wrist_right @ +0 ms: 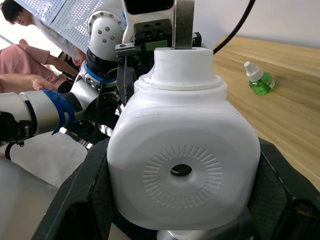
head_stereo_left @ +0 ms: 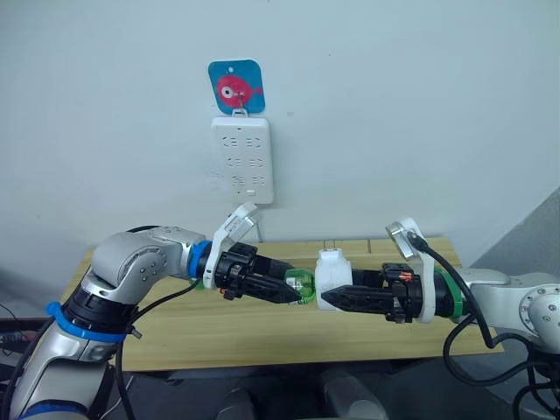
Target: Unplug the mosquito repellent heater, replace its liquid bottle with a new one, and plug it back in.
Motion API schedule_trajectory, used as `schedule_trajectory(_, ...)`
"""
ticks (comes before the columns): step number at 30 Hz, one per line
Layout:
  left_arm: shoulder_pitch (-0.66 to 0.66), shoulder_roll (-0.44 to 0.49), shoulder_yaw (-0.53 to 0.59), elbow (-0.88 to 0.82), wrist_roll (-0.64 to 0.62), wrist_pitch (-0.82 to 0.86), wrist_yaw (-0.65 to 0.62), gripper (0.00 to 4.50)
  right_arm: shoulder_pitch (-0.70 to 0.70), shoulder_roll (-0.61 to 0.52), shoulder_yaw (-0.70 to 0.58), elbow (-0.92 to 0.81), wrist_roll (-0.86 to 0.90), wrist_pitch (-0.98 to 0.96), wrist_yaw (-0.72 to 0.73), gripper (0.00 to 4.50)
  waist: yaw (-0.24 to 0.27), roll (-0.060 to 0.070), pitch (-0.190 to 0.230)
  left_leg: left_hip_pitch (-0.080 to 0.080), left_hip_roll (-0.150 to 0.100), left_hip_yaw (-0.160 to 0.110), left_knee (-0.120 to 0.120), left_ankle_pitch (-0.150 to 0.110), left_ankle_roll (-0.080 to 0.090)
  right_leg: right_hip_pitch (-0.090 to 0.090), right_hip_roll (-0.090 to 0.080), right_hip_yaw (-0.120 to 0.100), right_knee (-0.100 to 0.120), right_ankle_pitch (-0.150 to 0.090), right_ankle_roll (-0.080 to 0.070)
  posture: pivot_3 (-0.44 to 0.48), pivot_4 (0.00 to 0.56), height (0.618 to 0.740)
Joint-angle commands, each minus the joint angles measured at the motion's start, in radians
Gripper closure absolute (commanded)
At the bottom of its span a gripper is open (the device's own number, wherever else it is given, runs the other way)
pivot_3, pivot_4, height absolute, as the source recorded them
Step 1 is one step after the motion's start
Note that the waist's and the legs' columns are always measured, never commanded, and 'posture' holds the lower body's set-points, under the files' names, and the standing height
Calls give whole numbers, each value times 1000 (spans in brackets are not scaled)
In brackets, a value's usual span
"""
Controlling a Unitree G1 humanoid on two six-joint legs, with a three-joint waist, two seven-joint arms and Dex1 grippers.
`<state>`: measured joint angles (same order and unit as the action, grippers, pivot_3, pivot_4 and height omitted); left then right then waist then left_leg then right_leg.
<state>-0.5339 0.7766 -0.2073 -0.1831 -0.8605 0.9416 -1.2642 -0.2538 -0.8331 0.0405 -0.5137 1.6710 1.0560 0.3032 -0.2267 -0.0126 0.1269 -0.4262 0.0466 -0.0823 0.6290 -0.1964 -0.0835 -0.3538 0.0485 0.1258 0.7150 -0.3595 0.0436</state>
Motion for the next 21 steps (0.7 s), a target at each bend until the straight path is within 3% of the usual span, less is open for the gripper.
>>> schedule_trajectory(1,40,5,30,-8,121,-178,-7,717,-1,-10,-18,-40,45,-3,6,1483,0,0,0,0,0,0,0,0,0,0,0,0,0,0,0,-243,64,733)
schedule_trajectory(3,74,14,37,-26,163,-266,-40,75,1,-13,-20,-34,53,-6,2,1483,0,0,0,0,0,0,0,0,0,0,0,0,0,0,0,-242,64,733)
schedule_trajectory(8,203,-11,120,-71,236,-488,-32,59,11,-19,-31,-20,64,-10,-7,1483,2,0,0,0,0,1,-1,0,0,-1,0,1,0,0,0,-244,66,733)
schedule_trajectory(11,314,-18,137,-59,345,-742,-81,59,13,-17,-36,-11,73,-17,-19,1483,1,0,0,1,0,2,-1,0,0,0,0,2,-1,0,0,-243,65,733)
schedule_trajectory(14,385,-91,155,-4,438,-1036,-75,59,11,-10,-38,-2,80,-23,-30,1483,5,0,0,1,0,2,-1,0,0,0,-1,2,-1,0,0,-240,67,733)
schedule_trajectory(17,388,-180,156,30,477,-1205,-37,59,7,-6,-36,0,85,-24,-36,1483,11,0,0,1,0,3,0,0,0,1,-1,2,-1,0,0,-238,68,733)
schedule_trajectory(21,352,-253,132,59,513,-1278,20,59,1,-5,-35,2,90,-22,-41,1483,13,0,0,0,-1,4,1,0,0,1,-2,4,-1,0,0,-238,66,733)
